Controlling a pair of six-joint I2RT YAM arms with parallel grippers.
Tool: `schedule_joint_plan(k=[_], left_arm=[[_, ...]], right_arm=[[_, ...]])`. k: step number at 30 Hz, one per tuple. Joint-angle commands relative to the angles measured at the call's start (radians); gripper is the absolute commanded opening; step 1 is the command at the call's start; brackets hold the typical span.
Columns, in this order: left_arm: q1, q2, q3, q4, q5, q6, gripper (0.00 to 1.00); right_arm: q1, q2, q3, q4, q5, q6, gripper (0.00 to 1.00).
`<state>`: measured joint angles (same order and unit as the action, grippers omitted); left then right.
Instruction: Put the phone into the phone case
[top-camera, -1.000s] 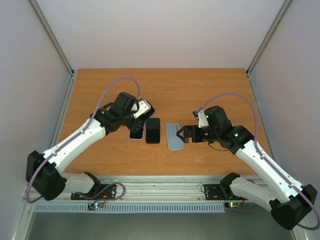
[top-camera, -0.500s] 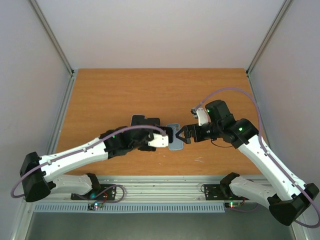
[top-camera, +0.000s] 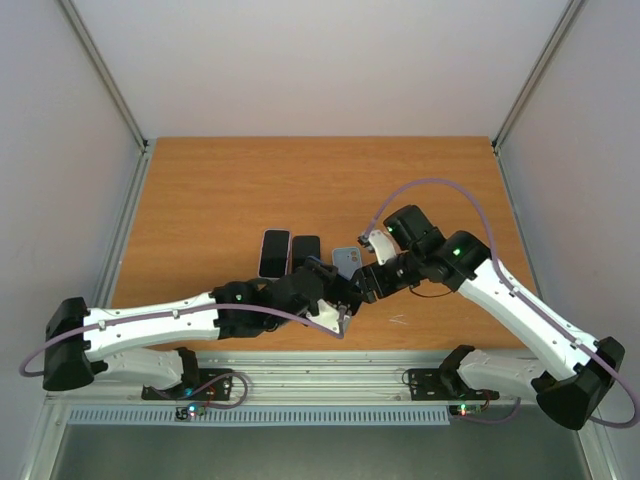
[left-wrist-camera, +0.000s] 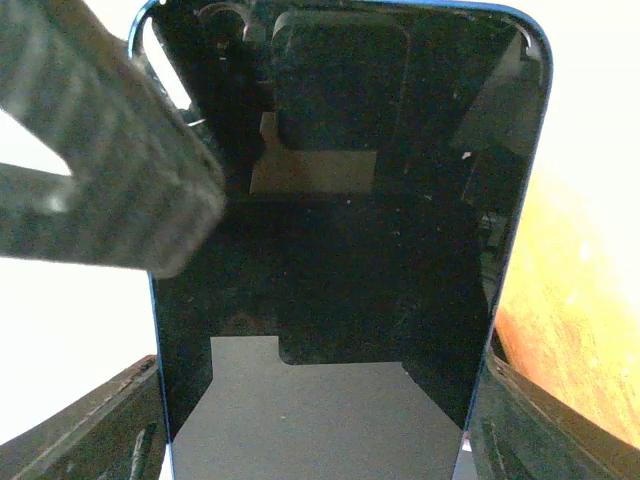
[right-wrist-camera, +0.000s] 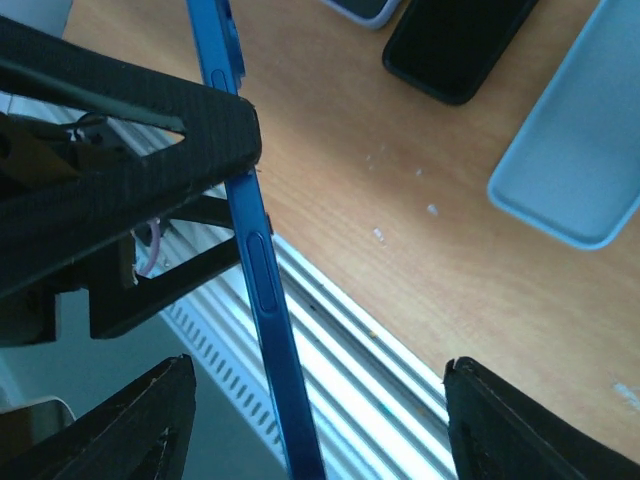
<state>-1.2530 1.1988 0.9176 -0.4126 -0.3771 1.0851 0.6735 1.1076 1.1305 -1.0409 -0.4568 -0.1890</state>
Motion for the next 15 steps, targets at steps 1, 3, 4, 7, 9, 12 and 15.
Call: schedule_joint_plan(k=[1, 3, 4, 7, 9, 12, 15], left_arm=[[-0.029, 0.005, 0.001, 0.091, -0.044, 0.066, 0.53], [-0.04, 0.0, -0.003, 0.076, -0.035, 0.067, 0.53], [-0.047, 0.001, -0.003, 0.068, -0.033, 0.065, 0.53], [-0.062, 0.002, -0.008, 0.067, -0.038, 0.066, 0.53], [-0.07, 0.005, -0.008, 0.062, -0.035, 0.071, 0.54], [-0.077, 0.01, -0.014, 0.066, -0.038, 0.081, 0.54], [-0.076, 0.009, -0.019, 0.067, -0.039, 0.075, 0.54]], right_arm=[[0.038, 0.021, 0.0, 0.007, -0.03, -0.03, 0.64], [0.044, 0.026, -0.004, 0.011, -0.04, -0.041, 0.58], [0.047, 0.032, -0.005, 0.01, -0.043, -0.046, 0.56], [0.059, 0.049, -0.006, 0.011, -0.056, -0.06, 0.47], [0.071, 0.058, -0.008, 0.016, -0.058, -0.062, 0.43], [0.08, 0.067, -0.013, 0.022, -0.057, -0.063, 0.33], [0.082, 0.07, -0.02, 0.027, -0.057, -0.063, 0.19]])
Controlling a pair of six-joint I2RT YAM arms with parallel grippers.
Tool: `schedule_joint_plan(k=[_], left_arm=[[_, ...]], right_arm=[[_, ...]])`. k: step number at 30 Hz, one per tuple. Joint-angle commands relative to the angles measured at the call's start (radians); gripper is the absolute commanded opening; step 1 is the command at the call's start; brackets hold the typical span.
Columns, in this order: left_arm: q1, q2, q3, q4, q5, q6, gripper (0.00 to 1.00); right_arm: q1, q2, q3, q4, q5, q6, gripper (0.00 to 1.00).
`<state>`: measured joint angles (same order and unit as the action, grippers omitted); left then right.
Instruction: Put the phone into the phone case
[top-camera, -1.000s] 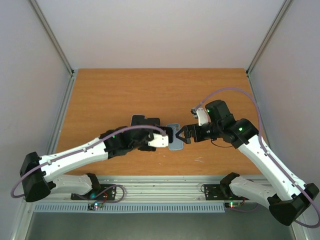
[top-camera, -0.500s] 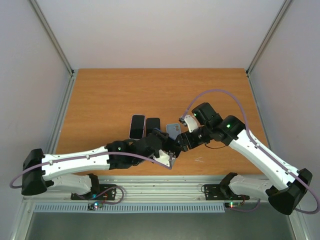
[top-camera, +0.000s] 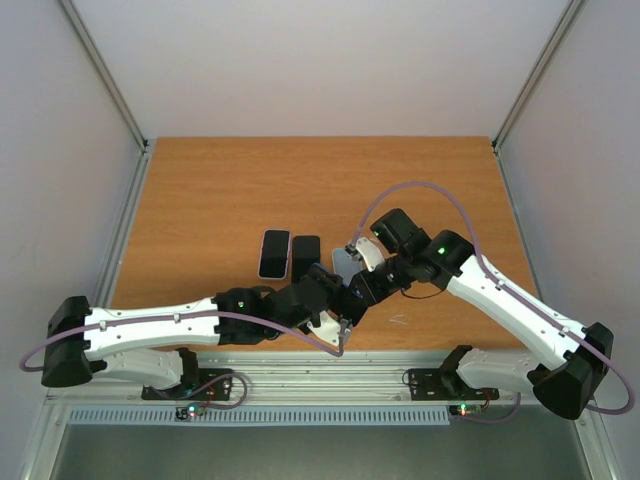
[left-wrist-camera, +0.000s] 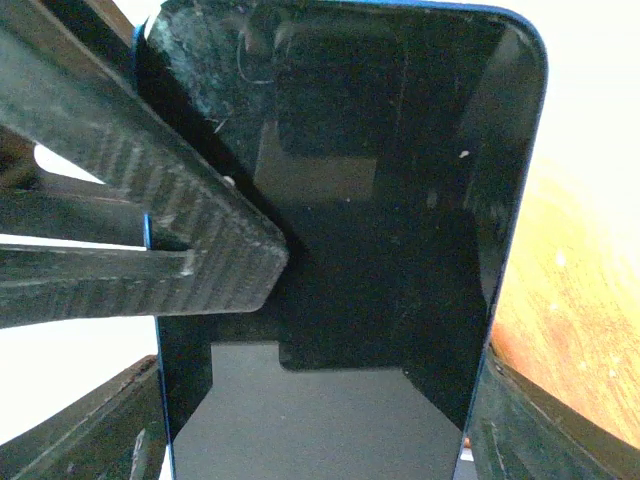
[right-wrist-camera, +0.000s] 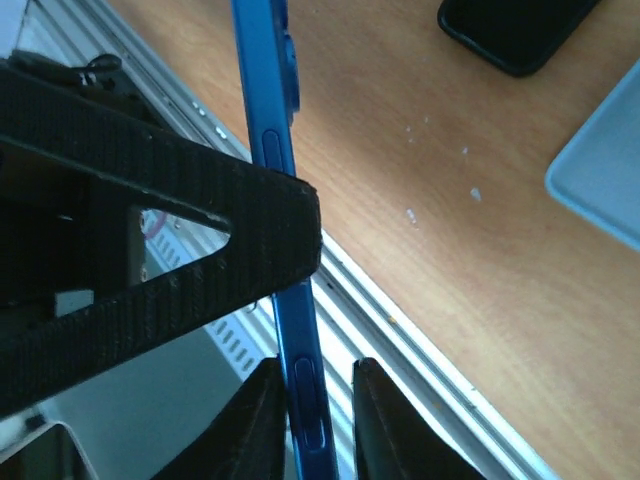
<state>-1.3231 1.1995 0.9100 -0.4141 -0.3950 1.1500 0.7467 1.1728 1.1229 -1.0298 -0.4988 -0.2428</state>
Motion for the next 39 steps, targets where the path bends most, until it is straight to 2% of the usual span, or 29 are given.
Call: schedule_joint_plan(k=[1, 4, 6, 17, 23, 26, 30, 32, 36, 39], left_arm=[[-0.006, 0.006, -0.014, 0.071, -0.023, 0.011, 0.55], [-0.005, 0.004, -0.029, 0.087, -0.036, 0.018, 0.59], [-0.006, 0.004, -0.037, 0.096, -0.045, 0.021, 0.62], [0.001, -0.015, -0.042, 0.12, -0.131, -0.052, 0.98], [0.025, -0.02, 0.013, 0.035, -0.163, -0.177, 0.99], [0.057, -0.004, 0.096, -0.065, -0.189, -0.317, 0.99], [0.086, 0.031, 0.225, -0.207, -0.226, -0.591, 0.99], [0.106, 0.045, 0.271, -0.257, -0.226, -0.774, 0.99], [0.153, 0.064, 0.323, -0.33, -0.133, -1.058, 0.99], [0.202, 0.056, 0.301, -0.304, -0.048, -1.226, 0.99]], right_arm=[[0.008, 0.002, -0.015, 0.018, -0.015, -0.008, 0.14], [0.008, -0.013, -0.021, 0.025, -0.013, -0.007, 0.02], [0.008, -0.031, -0.025, 0.028, -0.01, -0.007, 0.01], [-0.051, -0.08, -0.067, 0.059, 0.115, 0.035, 0.01], [-0.102, -0.094, -0.127, 0.142, 0.186, 0.107, 0.01], [-0.102, -0.091, -0.167, 0.204, 0.231, 0.158, 0.01], [-0.101, -0.084, -0.218, 0.301, 0.298, 0.214, 0.01], [-0.101, -0.083, -0.249, 0.356, 0.336, 0.236, 0.01], [-0.101, -0.061, -0.295, 0.438, 0.378, 0.284, 0.01], [-0.101, -0.047, -0.324, 0.492, 0.399, 0.304, 0.01]])
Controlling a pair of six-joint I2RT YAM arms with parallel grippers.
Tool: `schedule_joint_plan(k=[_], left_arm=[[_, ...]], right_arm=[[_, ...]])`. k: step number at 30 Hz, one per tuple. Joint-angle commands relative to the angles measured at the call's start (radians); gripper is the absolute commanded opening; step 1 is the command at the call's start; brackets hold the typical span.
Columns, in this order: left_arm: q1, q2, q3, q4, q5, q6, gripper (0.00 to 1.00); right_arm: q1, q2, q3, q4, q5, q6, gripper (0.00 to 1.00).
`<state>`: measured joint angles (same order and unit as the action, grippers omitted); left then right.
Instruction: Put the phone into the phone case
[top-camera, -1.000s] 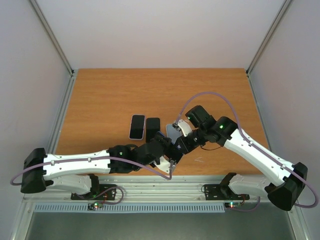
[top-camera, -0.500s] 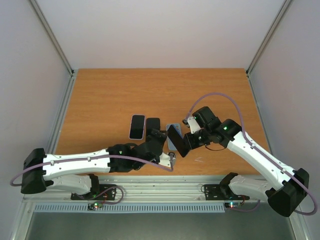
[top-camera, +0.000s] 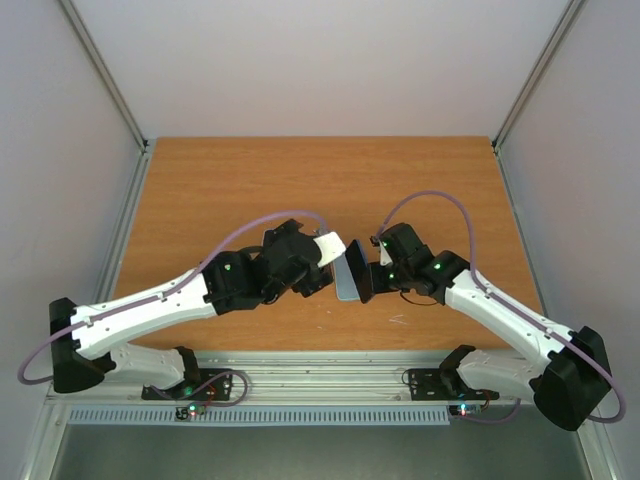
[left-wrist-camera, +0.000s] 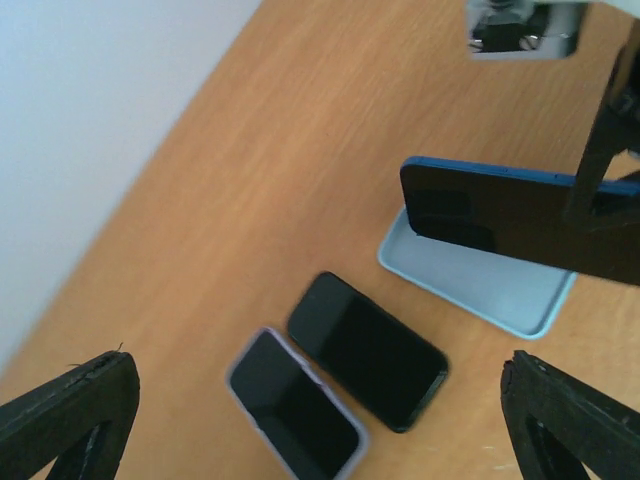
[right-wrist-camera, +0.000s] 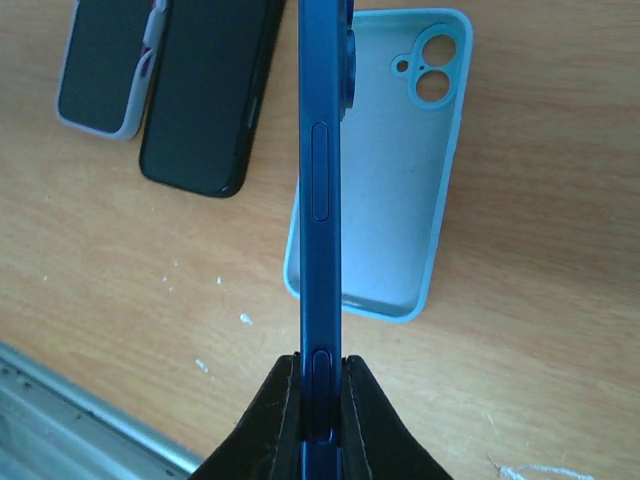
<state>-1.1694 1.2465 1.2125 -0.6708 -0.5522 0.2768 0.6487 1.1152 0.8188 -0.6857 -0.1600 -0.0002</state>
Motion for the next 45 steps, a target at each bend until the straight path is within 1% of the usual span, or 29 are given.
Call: schedule_joint_plan(k=[1, 2, 5, 9, 14, 17, 22, 26, 31, 38, 45], left_arm=[[0.067, 0.003, -0.017, -0.028, 0.138, -0.385, 0.99], [0.086, -0.004, -0.034, -0.006, 0.179, -0.438, 0.99], [0.149, -0.017, -0.094, 0.064, 0.294, -0.53, 0.99], [0.227, -0.011, -0.188, 0.162, 0.394, -0.698, 0.99], [0.306, 0.022, -0.309, 0.32, 0.516, -0.836, 0.99], [0.334, 0.064, -0.347, 0.395, 0.585, -0.905, 0.99], [0.343, 0.163, -0.342, 0.475, 0.654, -0.949, 0.99], [0.35, 0.247, -0.326, 0.51, 0.695, -0.981, 0.92], [0.349, 0.323, -0.316, 0.557, 0.706, -1.009, 0.88], [0.35, 0.413, -0.293, 0.581, 0.735, -1.021, 0.87], [0.35, 0.464, -0.281, 0.585, 0.749, -1.027, 0.85]], right_arm=[[-0.003, 0.013, -0.03, 0.17, 0.063, 0.066, 0.01], [-0.003, 0.017, -0.038, 0.188, 0.065, 0.067, 0.01], [-0.003, 0.045, -0.053, 0.231, 0.068, 0.075, 0.01], [-0.003, 0.09, -0.063, 0.291, 0.059, 0.102, 0.01], [-0.003, 0.132, -0.085, 0.355, 0.042, 0.128, 0.01], [-0.003, 0.145, -0.108, 0.395, 0.048, 0.139, 0.01], [-0.004, 0.19, -0.108, 0.432, 0.037, 0.138, 0.01], [-0.013, 0.231, -0.113, 0.464, 0.004, 0.144, 0.01], [-0.017, 0.241, -0.142, 0.491, -0.021, 0.16, 0.01], [-0.02, 0.268, -0.172, 0.533, -0.065, 0.175, 0.01], [-0.021, 0.304, -0.207, 0.619, -0.164, 0.22, 0.01]])
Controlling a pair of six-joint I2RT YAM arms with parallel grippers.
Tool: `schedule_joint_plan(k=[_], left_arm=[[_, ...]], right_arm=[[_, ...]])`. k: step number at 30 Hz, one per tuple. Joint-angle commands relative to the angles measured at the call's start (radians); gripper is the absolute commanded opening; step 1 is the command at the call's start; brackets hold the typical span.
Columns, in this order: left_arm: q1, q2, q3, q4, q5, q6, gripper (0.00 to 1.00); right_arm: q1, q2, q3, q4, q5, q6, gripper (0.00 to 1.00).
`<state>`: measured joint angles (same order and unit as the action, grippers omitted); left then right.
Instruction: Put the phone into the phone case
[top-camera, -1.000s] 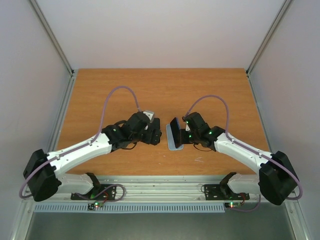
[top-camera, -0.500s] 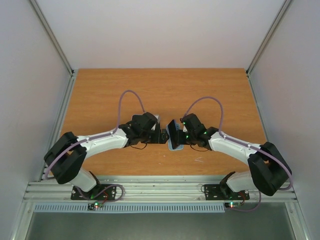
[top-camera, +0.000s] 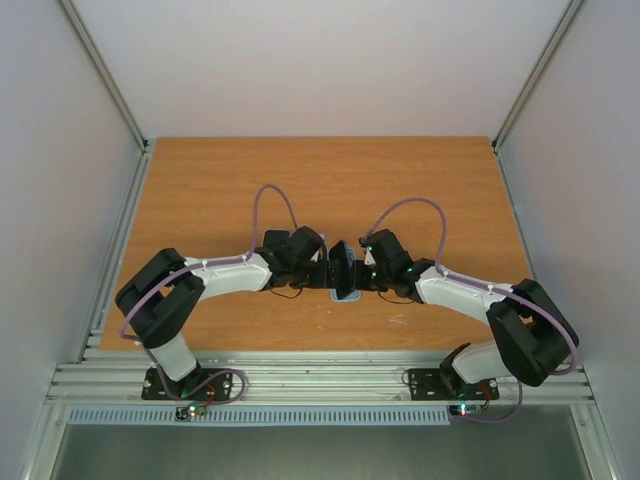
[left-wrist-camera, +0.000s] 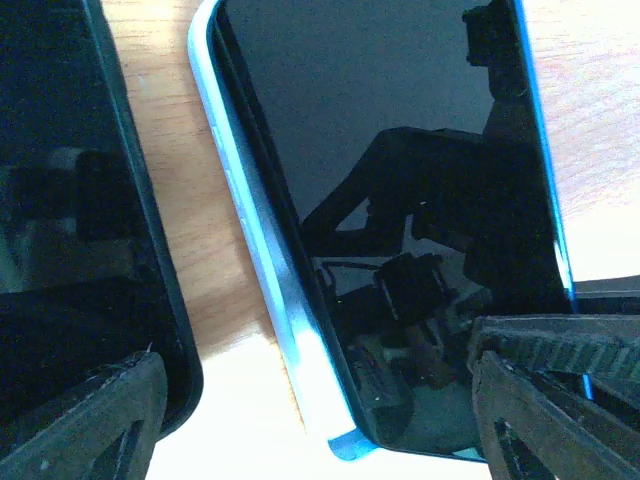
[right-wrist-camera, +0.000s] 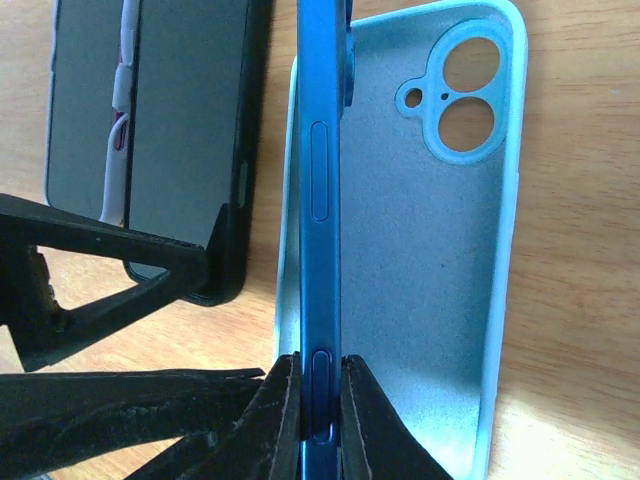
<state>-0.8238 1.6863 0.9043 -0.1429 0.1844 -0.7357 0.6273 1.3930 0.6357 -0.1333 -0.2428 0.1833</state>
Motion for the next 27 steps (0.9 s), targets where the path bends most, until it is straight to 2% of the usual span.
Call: schedule_joint_plan(k=[1, 14, 22, 27], left_arm=[[0.004, 0.028, 0.025, 0.057, 0.012, -0.014, 0.84], [0.005, 0.057, -0.026, 0.172, 0.071, -0.081, 0.79], [0.004, -0.007, -0.055, 0.175, 0.04, -0.105, 0.79], [-0.003, -0.043, -0.055, 0.149, 0.027, -0.095, 0.8]], right_arm=[[0.0, 0.029, -0.028, 0.074, -0.092, 0.044, 0.01], [-0.001, 0.069, -0.09, 0.221, -0.16, 0.166, 0.01], [-0.005, 0.011, -0.11, 0.145, -0.069, 0.152, 0.01], [-0.042, -0.001, -0.126, 0.083, -0.085, 0.146, 0.01]])
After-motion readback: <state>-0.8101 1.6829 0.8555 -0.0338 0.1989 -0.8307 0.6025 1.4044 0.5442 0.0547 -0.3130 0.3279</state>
